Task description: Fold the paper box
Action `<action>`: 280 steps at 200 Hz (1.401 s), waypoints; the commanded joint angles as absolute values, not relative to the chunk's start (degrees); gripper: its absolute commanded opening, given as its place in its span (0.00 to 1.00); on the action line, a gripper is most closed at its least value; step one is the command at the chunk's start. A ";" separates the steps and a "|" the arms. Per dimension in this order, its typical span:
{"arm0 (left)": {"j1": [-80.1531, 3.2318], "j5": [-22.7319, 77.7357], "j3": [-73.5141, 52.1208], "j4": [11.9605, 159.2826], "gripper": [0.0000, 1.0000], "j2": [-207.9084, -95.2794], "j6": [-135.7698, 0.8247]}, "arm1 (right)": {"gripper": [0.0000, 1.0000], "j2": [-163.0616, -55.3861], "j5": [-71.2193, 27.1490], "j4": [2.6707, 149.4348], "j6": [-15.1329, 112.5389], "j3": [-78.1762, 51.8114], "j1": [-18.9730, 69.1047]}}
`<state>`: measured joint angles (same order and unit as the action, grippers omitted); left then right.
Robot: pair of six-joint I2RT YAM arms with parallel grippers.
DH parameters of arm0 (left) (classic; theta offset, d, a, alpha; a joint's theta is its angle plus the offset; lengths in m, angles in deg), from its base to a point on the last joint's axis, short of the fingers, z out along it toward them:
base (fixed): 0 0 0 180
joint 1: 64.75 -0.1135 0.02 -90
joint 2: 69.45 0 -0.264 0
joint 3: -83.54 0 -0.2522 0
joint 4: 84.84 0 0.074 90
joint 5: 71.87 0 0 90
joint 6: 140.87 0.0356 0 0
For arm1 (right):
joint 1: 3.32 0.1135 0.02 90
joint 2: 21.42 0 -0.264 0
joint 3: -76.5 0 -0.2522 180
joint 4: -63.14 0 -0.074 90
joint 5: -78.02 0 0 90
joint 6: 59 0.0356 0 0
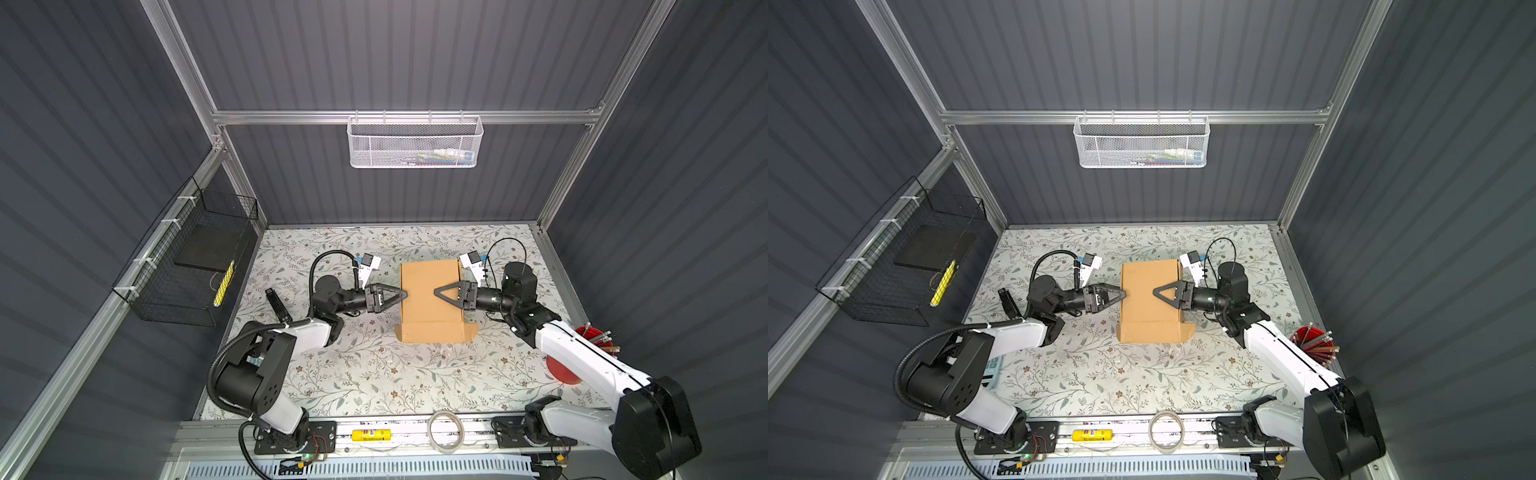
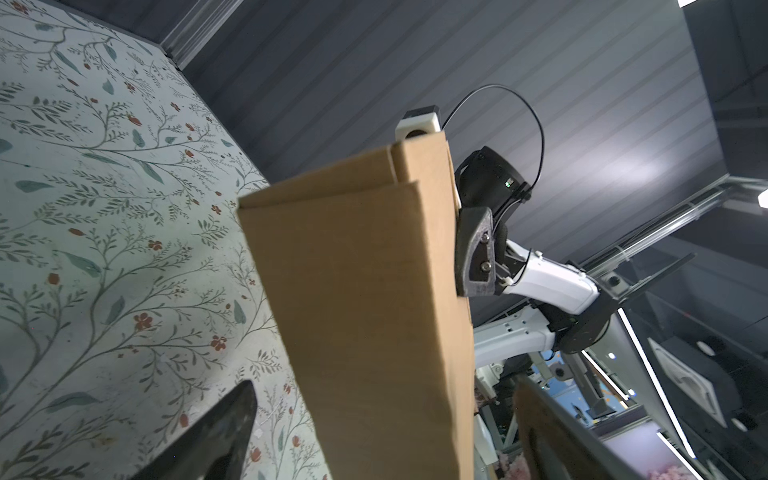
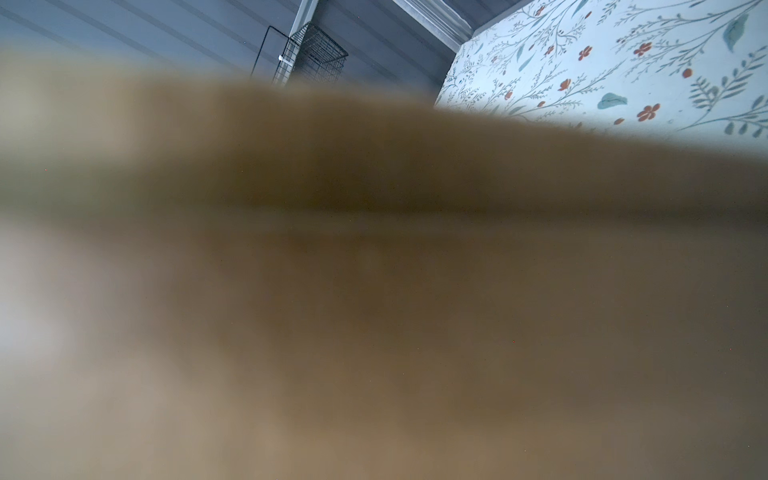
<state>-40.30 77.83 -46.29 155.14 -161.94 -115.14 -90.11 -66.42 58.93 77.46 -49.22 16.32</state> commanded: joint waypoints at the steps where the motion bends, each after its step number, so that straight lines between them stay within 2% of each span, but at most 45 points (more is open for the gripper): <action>1: -39.94 79.24 -44.32 168.95 0.94 -165.26 -125.89 | 0.56 -90.66 -68.36 56.00 77.43 -47.29 16.16; 44: -38.71 78.86 -43.86 168.94 0.94 -165.20 -125.94 | 0.56 -92.53 -68.67 54.40 77.53 -46.54 16.11; 150: -37.86 79.23 -43.24 168.94 0.85 -164.15 -128.38 | 0.55 -100.71 -71.46 44.91 81.72 -46.45 14.13; 280: -35.77 76.60 -39.95 169.03 0.84 -168.63 -128.47 | 0.55 -102.54 -69.89 40.18 84.09 -47.09 15.05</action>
<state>-36.68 76.19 -41.86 165.21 -168.41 -128.10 -101.32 -71.88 42.55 83.34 -47.50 14.59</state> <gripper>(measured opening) 0.843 0.548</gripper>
